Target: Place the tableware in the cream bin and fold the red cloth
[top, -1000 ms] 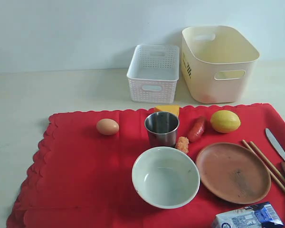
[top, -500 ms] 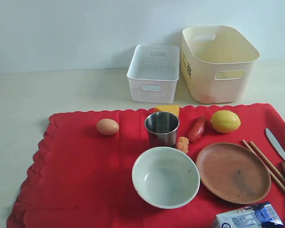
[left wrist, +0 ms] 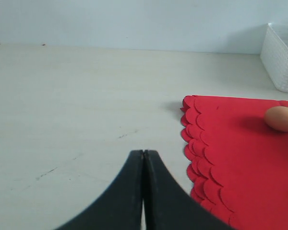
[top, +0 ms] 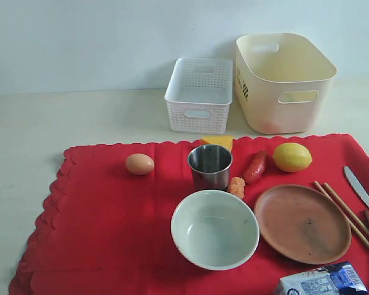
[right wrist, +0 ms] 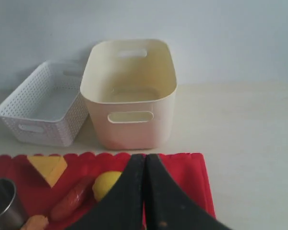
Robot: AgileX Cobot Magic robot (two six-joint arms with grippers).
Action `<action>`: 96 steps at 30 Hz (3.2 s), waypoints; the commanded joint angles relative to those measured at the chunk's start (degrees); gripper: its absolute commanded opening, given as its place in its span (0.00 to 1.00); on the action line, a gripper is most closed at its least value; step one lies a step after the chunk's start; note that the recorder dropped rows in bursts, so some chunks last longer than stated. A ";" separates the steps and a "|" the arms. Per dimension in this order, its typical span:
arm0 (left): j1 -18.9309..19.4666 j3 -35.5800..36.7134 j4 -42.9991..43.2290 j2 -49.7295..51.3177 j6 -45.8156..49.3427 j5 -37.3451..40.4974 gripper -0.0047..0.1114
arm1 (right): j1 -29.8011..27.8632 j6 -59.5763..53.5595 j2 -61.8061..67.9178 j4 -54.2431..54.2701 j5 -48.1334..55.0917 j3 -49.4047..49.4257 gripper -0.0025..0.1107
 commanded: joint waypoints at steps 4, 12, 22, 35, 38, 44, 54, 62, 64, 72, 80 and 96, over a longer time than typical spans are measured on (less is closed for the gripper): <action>-0.35 0.17 0.10 -0.23 -0.19 -0.76 0.04 | 0.08 -29.40 16.82 17.65 8.18 -5.19 0.30; -0.35 0.17 0.10 -0.23 -0.19 -0.76 0.04 | 0.08 -52.09 34.65 17.39 10.44 -10.88 0.65; -0.35 0.17 0.10 -0.23 -0.19 -0.76 0.04 | 0.08 -58.61 48.83 17.02 24.38 -26.16 0.70; -0.35 0.17 0.10 -0.23 -0.19 -0.76 0.04 | 0.08 -65.47 62.30 9.12 25.16 -35.98 0.70; -0.35 0.17 0.10 -0.23 -0.19 -0.76 0.04 | 0.08 -66.77 64.32 9.12 25.05 -37.48 0.70; -0.35 0.17 0.10 -0.23 -0.19 -0.76 0.04 | 0.45 -67.66 68.01 8.21 25.61 -39.43 0.70; -0.35 0.17 0.10 -0.23 -0.19 -0.76 0.04 | 4.99 -65.75 73.85 6.81 24.13 -43.72 0.56; -0.35 0.17 0.10 -0.23 -0.19 -0.76 0.04 | 5.43 -58.04 73.19 0.69 24.02 -43.87 0.02; -0.35 0.17 0.10 -0.23 -0.19 -0.76 0.04 | 5.43 -56.17 71.28 1.61 24.02 -43.87 0.02; -0.35 0.17 0.10 -0.23 -0.19 -0.76 0.04 | 5.43 -57.34 60.43 18.52 24.64 -45.17 0.02; -0.35 0.17 0.10 -0.23 -0.19 -0.76 0.04 | 5.43 -61.93 66.40 47.35 35.37 -60.93 0.02; -0.35 0.17 0.10 -0.23 -0.19 -0.76 0.04 | 7.10 -62.20 88.34 48.66 31.82 -83.79 0.02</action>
